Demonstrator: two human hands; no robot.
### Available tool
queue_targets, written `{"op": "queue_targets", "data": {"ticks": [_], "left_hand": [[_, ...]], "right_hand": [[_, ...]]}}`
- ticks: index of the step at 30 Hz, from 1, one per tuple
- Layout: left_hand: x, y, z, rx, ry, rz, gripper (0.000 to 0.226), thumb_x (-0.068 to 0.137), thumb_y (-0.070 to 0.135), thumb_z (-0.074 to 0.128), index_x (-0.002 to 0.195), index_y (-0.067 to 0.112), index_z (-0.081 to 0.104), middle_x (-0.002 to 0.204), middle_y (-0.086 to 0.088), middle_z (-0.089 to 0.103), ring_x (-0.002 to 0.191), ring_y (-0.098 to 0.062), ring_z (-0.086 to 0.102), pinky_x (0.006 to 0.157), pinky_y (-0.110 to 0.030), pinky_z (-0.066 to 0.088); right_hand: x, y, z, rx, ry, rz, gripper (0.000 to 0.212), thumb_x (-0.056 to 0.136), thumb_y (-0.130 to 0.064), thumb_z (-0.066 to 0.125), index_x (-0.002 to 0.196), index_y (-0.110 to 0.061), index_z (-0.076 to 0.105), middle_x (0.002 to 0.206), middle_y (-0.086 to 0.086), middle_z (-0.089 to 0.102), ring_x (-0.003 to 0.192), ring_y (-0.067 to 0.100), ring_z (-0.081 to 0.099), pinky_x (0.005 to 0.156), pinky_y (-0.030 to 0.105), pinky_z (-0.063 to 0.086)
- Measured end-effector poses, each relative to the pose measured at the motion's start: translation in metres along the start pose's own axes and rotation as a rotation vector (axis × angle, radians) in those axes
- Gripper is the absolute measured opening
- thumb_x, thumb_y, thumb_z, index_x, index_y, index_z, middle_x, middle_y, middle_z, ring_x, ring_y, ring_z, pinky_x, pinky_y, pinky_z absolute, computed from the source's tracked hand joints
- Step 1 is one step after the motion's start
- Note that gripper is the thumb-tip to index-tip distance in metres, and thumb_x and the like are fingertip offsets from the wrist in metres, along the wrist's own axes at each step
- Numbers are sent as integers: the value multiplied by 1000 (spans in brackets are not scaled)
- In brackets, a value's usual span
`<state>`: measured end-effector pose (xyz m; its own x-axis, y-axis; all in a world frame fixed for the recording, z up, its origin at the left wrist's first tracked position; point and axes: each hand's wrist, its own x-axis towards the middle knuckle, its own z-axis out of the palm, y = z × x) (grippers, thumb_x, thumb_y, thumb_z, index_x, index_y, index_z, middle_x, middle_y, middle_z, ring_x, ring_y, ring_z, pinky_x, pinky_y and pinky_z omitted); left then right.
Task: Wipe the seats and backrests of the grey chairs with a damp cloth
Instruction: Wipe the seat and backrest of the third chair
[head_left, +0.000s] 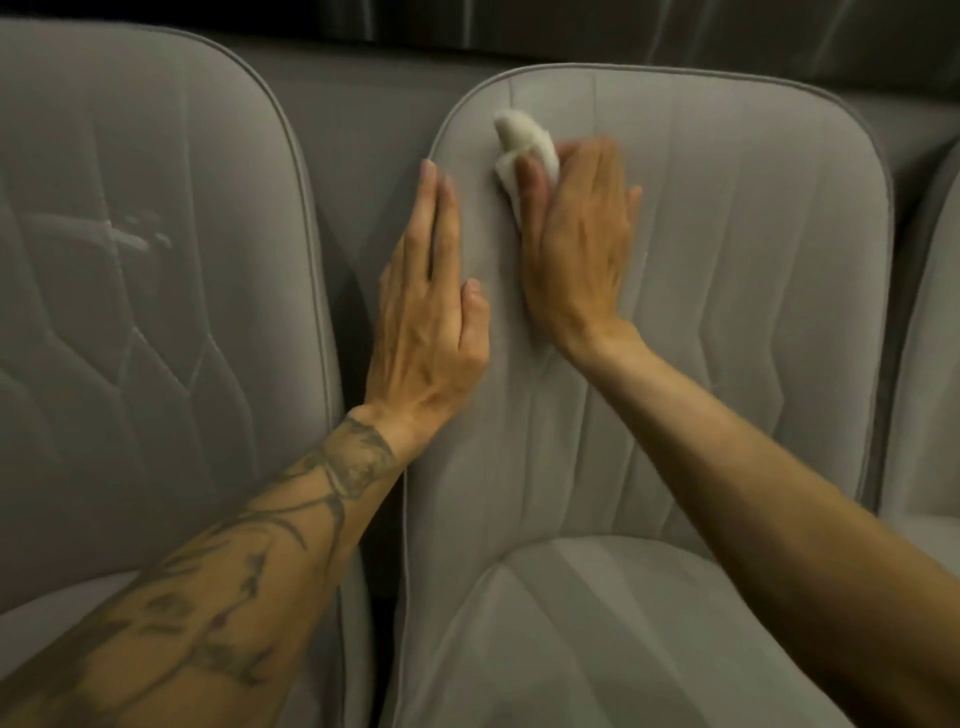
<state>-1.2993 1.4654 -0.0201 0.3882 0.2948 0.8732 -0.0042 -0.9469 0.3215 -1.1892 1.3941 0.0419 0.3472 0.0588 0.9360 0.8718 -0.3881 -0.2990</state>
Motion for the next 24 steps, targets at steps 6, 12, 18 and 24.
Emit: {"op": "queue_targets", "data": {"ticks": [6, 12, 18, 24], "left_hand": [[-5, 7, -9, -132, -17, -64, 66, 104, 10, 41, 165, 4, 16, 175, -13, 11, 156, 0, 11, 125, -23, 19], [-65, 11, -27, -145, -99, -248, 62, 106, 15, 37, 164, 6, 18, 171, -11, 24, 152, -2, 21, 120, -6, 12], [-96, 7, -35, -215, -148, -347, 60, 106, 20, 37, 163, 14, 21, 165, -3, 33, 145, 4, 27, 118, -5, 18], [-117, 15, -40, -222, -192, -451, 57, 110, 15, 41, 164, 17, 22, 164, -2, 35, 147, -7, 35, 114, -3, 21]], "right_hand": [[-30, -13, -9, -40, -96, -196, 34, 103, -37, 45, 94, -7, 60, 92, 13, 58, 82, 30, 55, 77, 43, 35], [15, -11, -12, -135, -164, -345, 37, 104, -42, 40, 95, -11, 58, 94, 12, 57, 80, 30, 54, 72, 38, 28], [-62, -17, -17, -45, -233, -262, 35, 102, -38, 45, 89, -8, 57, 87, 14, 56, 77, 32, 54, 72, 43, 35], [-46, -11, -33, -100, -340, -479, 37, 104, -41, 42, 90, -10, 57, 87, 12, 54, 75, 31, 53, 70, 41, 33]]}}
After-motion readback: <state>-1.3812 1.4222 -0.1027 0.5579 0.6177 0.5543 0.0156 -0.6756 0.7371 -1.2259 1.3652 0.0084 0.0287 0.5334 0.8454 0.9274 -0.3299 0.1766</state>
